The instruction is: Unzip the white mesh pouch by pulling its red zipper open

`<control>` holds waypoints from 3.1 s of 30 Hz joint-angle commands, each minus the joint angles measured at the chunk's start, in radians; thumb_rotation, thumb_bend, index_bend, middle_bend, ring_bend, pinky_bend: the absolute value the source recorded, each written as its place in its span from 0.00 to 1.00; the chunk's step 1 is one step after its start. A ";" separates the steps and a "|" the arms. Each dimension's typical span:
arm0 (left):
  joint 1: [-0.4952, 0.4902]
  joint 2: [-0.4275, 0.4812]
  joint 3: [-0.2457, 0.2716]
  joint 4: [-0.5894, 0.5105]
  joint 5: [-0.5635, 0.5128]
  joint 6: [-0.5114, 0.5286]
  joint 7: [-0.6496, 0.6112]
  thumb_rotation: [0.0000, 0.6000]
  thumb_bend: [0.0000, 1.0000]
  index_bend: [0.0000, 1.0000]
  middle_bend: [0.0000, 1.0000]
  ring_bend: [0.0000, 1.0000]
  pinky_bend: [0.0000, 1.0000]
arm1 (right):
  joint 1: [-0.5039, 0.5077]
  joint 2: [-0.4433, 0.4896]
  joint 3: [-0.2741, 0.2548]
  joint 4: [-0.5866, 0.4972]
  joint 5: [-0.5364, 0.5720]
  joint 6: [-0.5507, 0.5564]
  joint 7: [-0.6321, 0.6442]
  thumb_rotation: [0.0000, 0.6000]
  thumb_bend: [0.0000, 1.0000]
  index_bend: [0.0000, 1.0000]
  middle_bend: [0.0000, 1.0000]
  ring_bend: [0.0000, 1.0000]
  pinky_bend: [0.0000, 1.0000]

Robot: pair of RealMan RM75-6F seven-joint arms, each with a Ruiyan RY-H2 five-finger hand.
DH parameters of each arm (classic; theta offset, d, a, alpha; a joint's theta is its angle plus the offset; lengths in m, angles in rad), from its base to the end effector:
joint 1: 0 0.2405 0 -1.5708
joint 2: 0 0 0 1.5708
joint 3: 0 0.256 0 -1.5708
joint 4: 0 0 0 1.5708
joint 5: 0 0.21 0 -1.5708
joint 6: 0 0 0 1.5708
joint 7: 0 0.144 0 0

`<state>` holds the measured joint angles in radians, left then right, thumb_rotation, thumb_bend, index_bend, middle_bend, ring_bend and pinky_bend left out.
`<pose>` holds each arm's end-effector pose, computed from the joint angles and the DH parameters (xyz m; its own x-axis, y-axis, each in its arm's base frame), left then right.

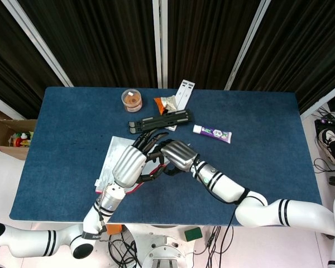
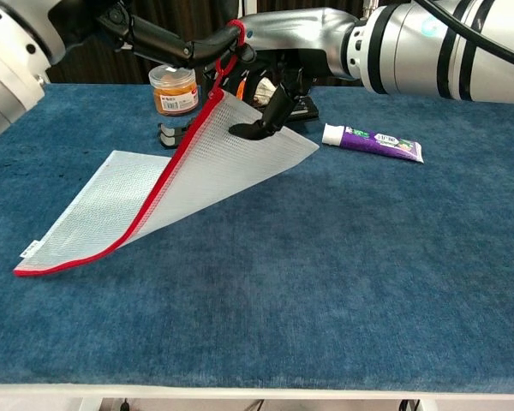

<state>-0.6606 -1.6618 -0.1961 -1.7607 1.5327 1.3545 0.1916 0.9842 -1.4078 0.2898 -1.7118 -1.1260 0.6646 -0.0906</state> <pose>-0.0419 0.2658 0.0161 -0.0589 0.0755 0.9954 0.7838 -0.6140 0.0930 -0.0202 -0.3372 -0.0044 0.3427 -0.4815 0.8067 -0.7956 -0.6054 -0.0234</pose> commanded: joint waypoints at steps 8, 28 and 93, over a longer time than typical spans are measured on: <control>0.000 -0.009 -0.016 0.013 -0.010 -0.007 0.000 1.00 0.40 0.64 0.11 0.01 0.13 | 0.005 0.014 -0.019 -0.014 0.005 0.000 0.041 1.00 0.37 0.48 0.37 0.23 0.26; 0.023 -0.007 -0.015 0.016 -0.011 0.005 -0.007 1.00 0.40 0.64 0.11 0.01 0.13 | 0.022 -0.042 -0.016 0.029 0.010 0.035 0.108 1.00 0.48 0.70 0.43 0.24 0.26; 0.242 -0.078 0.072 0.137 -0.027 0.097 -0.080 1.00 0.40 0.66 0.11 0.00 0.08 | -0.056 -0.215 0.072 0.009 0.143 0.354 0.084 1.00 0.57 0.82 0.44 0.24 0.26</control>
<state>-0.4202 -1.7410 -0.1257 -1.6255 1.5064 1.4527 0.1106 0.9295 -1.6225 0.3607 -1.7036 -0.9818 1.0180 -0.0073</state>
